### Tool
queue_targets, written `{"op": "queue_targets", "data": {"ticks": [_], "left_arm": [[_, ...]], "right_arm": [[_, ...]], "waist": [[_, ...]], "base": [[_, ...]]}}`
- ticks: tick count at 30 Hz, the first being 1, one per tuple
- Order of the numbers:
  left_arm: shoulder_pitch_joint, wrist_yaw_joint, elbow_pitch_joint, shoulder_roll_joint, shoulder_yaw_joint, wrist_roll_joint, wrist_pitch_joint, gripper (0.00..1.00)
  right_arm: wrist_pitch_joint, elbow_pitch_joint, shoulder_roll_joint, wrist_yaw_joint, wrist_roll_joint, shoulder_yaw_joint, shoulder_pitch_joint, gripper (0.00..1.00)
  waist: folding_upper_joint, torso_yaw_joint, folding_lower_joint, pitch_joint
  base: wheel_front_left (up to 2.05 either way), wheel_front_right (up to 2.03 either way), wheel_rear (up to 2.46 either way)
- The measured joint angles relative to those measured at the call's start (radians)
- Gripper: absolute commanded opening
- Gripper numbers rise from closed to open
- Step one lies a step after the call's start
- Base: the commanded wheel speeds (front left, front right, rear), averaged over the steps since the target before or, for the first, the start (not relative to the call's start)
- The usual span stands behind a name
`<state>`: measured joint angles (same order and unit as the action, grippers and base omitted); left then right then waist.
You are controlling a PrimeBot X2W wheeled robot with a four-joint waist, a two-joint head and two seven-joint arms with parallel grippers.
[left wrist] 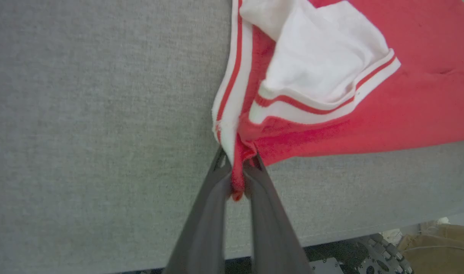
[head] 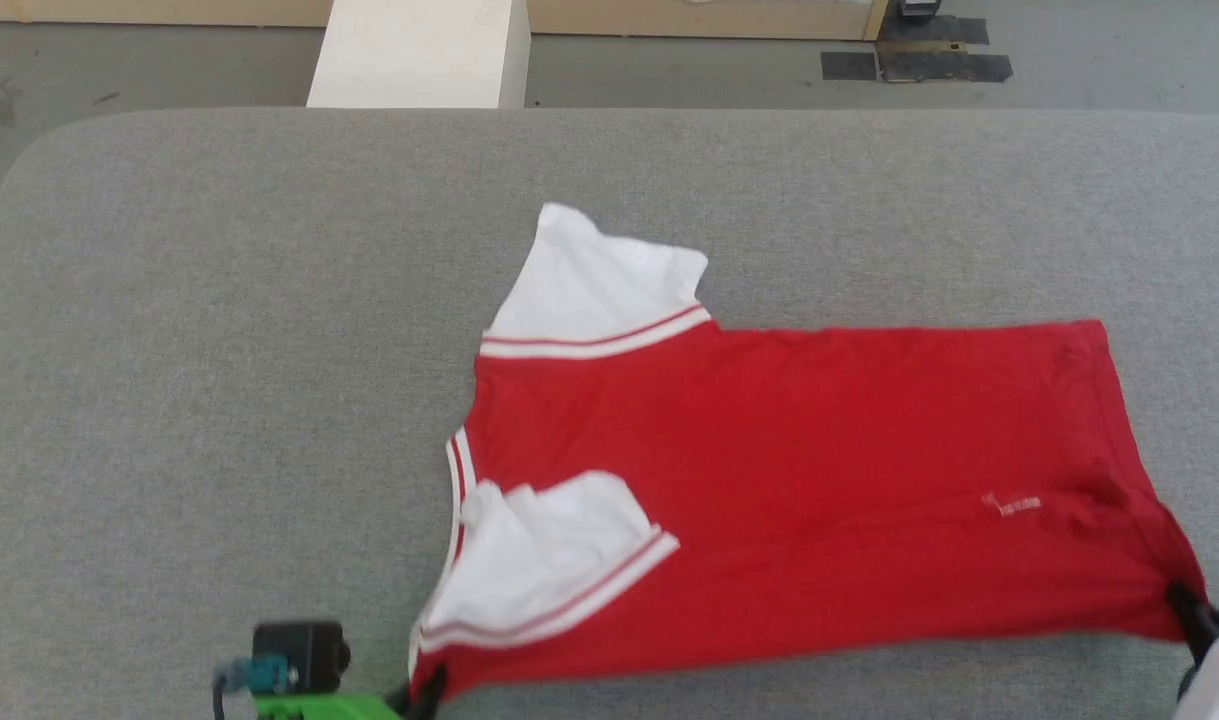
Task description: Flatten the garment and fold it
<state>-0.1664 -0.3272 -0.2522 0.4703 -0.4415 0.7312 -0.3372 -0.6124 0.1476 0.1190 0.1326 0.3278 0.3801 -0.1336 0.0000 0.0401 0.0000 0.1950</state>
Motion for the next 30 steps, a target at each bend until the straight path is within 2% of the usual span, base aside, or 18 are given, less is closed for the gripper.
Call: {"op": "queue_targets", "data": {"ticks": [3, 7, 8, 9, 10, 11, 16, 20, 25, 28, 30], "left_arm": [[-0.055, -0.003, 0.011, -0.02, -0.008, 0.027, 0.005, 0.0], [-0.064, 0.009, 0.059, -0.065, -0.002, 0.046, 0.068, 0.0], [-0.06, 0.018, 0.08, -0.076, 0.002, 0.048, 0.086, 0.26], [-0.056, 0.028, 0.1, -0.083, 0.002, 0.05, 0.097, 0.4], [-0.052, 0.035, 0.117, -0.088, 0.002, 0.05, 0.103, 0.65], [-0.047, 0.039, 0.137, -0.091, 0.004, 0.052, 0.111, 1.0], [-0.028, 0.053, 0.167, -0.094, 0.038, 0.056, 0.165, 1.0], [-0.028, 0.05, 0.109, -0.074, 0.094, 0.047, 0.225, 1.0], [0.05, 0.034, -0.03, 0.022, 0.135, -0.045, 0.24, 1.0], [0.206, 0.043, -0.066, 0.077, 0.14, -0.124, 0.228, 1.0], [0.324, 0.051, -0.067, 0.091, 0.136, -0.162, 0.208, 1.0]], "right_arm": [[-0.003, -0.003, -0.02, 0.0, -0.015, 0.025, -0.044, 0.0], [0.022, -0.026, -0.039, 0.0, -0.021, 0.039, -0.065, 0.0], [0.037, -0.031, -0.041, 0.0, -0.023, 0.038, -0.065, 0.15], [0.051, -0.036, -0.041, 0.0, -0.026, 0.033, -0.065, 0.84], [0.058, -0.041, -0.041, 0.0, -0.03, 0.029, -0.065, 1.0], [0.068, -0.048, -0.042, 0.0, -0.032, 0.026, -0.063, 1.0], [0.093, -0.047, -0.038, 0.0, -0.025, -0.004, -0.059, 1.0], [0.122, 0.002, -0.03, 0.0, -0.021, -0.017, -0.051, 1.0], [0.176, 0.08, -0.022, 0.0, -0.022, -0.037, -0.027, 1.0], [0.212, 0.115, -0.016, 0.0, -0.023, -0.051, 0.002, 1.0], [0.231, 0.13, -0.009, 0.0, -0.024, -0.06, 0.025, 1.0]], "waist": [[0.0, 0.001, 0.0, -0.002], [0.0, 0.007, 0.0, -0.007], [0.0, 0.008, 0.0, -0.009], [0.0, 0.009, 0.0, -0.013], [0.0, 0.009, 0.0, -0.016], [0.0, 0.009, 0.0, -0.021], [0.0, 0.004, 0.0, -0.05], [0.0, -0.008, 0.0, -0.07], [0.0, -0.028, 0.0, -0.062], [0.0, -0.033, 0.0, -0.037], [0.0, -0.035, 0.0, -0.015]], "base": [[0.0, 0.0, 0.0], [0.0, 0.0, 0.0], [0.0, 0.0, 0.0], [0.0, 0.0, 0.0], [0.0, 0.0, 0.0], [0.0, 0.0, 0.0], [0.0, 0.0, 0.0], [0.0, 0.0, 0.0], [0.0, 0.0, 0.0], [0.0, 0.0, 0.0], [0.0, 0.0, 0.0]]}}
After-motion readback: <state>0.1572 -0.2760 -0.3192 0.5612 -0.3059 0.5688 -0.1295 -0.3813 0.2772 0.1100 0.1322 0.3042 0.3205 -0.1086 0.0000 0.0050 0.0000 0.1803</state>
